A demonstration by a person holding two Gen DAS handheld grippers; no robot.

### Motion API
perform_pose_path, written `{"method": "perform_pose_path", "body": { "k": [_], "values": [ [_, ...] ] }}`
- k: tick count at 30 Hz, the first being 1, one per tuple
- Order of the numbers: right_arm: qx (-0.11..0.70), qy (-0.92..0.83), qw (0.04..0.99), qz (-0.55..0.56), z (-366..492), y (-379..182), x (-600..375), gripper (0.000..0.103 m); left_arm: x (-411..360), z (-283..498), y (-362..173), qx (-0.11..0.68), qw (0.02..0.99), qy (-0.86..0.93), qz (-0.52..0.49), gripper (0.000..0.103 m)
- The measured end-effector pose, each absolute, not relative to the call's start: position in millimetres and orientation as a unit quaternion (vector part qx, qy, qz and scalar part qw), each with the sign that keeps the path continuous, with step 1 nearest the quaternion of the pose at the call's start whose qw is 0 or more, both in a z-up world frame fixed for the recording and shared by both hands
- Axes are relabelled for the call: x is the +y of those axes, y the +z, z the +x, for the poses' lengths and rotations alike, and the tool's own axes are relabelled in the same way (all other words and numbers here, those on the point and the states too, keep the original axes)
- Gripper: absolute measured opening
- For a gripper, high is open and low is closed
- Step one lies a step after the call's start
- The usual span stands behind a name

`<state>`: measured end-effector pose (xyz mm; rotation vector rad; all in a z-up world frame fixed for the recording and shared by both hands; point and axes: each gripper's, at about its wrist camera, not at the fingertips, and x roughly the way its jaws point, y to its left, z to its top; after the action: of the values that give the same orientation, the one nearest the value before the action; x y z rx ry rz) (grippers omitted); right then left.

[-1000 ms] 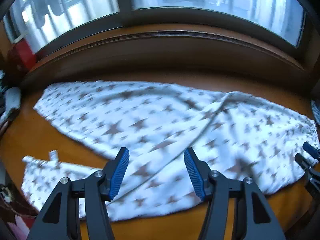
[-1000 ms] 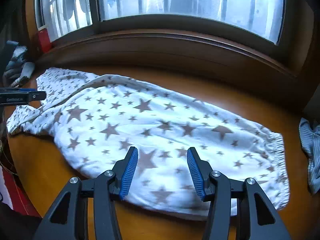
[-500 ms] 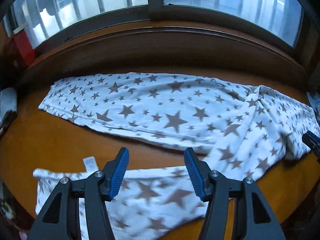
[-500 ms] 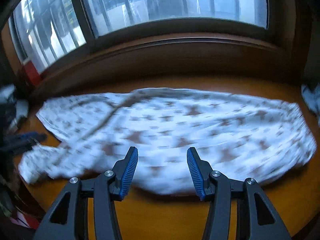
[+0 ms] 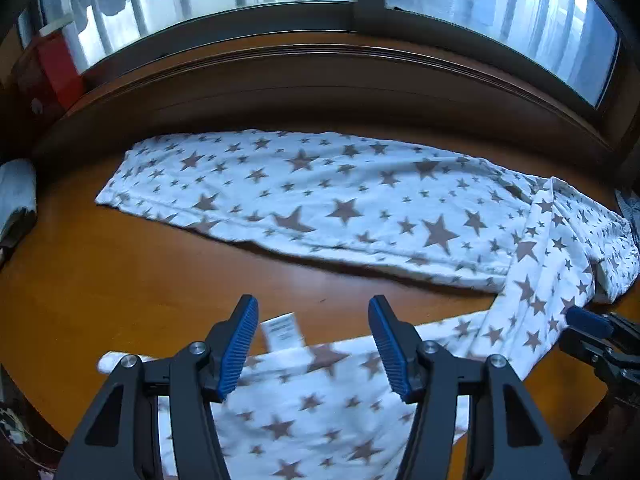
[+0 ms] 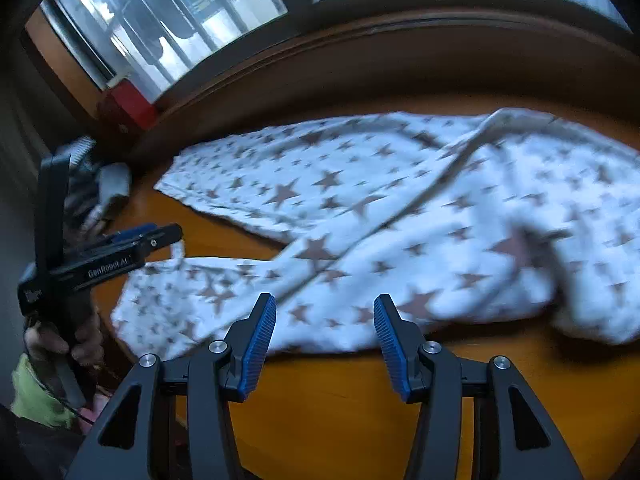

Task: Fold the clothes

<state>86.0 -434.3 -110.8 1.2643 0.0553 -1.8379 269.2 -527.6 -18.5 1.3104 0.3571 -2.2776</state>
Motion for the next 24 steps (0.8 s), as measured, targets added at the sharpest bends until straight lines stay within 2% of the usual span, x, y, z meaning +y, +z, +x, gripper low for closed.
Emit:
{"method": "perform_pose_path", "body": {
  "k": [9,18,24],
  "values": [
    [-0.001,-0.740,0.442,0.507,110.0,-106.6,-461.5,0.051,-575.2,269.5,-13.2,0.110,0.233,-0.843,0.473,0.055],
    [-0.085,-0.783,0.314,0.531,146.4,-115.6,-486.6,0.051,-636.8,252.6,-20.7,0.036,0.124,-0.872,0.473,0.055],
    [-0.106,-0.811,0.232,0.527,173.3,-113.1,-492.6,0.051,-663.8,242.3,-27.1,-0.005,0.105,-0.876,0.471,0.055]
  ]
}}
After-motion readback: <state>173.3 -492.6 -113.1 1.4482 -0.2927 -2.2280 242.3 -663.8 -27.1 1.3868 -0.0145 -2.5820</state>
